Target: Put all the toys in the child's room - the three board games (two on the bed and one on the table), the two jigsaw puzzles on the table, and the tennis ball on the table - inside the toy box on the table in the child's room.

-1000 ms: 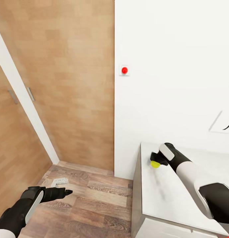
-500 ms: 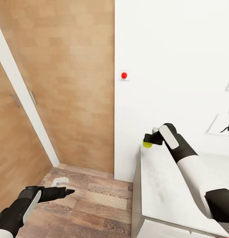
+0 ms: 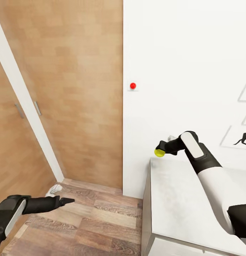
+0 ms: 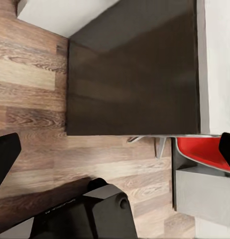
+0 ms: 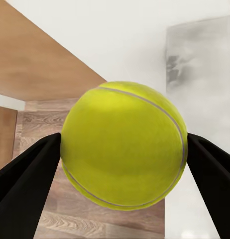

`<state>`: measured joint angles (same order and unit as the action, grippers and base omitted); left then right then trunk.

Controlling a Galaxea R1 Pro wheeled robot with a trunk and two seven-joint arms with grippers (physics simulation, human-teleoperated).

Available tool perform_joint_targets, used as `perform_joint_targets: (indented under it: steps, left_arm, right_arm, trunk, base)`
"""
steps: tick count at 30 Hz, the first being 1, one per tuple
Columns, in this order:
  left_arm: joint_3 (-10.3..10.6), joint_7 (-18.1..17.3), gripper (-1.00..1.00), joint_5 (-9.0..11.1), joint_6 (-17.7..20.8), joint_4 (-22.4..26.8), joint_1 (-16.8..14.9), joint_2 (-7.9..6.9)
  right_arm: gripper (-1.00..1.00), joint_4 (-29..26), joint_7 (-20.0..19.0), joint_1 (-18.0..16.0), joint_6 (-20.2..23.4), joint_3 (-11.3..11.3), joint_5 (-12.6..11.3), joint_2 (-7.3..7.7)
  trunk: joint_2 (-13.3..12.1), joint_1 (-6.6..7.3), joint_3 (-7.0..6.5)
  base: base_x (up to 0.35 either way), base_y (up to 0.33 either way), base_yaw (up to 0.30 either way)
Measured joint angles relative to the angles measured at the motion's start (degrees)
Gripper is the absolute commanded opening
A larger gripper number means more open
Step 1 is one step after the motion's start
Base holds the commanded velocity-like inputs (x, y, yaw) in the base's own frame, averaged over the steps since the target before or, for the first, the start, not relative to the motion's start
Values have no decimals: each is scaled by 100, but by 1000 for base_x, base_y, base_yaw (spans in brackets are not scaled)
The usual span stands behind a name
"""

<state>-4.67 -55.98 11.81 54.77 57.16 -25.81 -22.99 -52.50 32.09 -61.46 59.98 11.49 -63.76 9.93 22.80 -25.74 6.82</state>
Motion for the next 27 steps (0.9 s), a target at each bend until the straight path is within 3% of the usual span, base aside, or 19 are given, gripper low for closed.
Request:
perform_joint_targets:
  steps: [3, 6, 27]
  left_arm:
    - [-299, -128, 100, -6, 143, 37, 1, -14]
    - [-414, -174, 100, 10, 188, 46, 1, -54]
    - [-457, -190, 100, 30, 204, 48, 1, -118]
  right_arm:
    - [-100, 1, 0, 0, 0, -2, -18, 15]
    - [-100, 6, 1, 0, 0, -1, -21, 21]
    - [-100, 50, 1, 1, 1, -15, -24, 27]
  trunk:
    - [0, 0, -28]
    - [-1, -1, -56]
    - [-1, 0, -252]
  base:
    - [0, 0, 0]
    - [-92, 0, 0]
    - [-168, 0, -17]
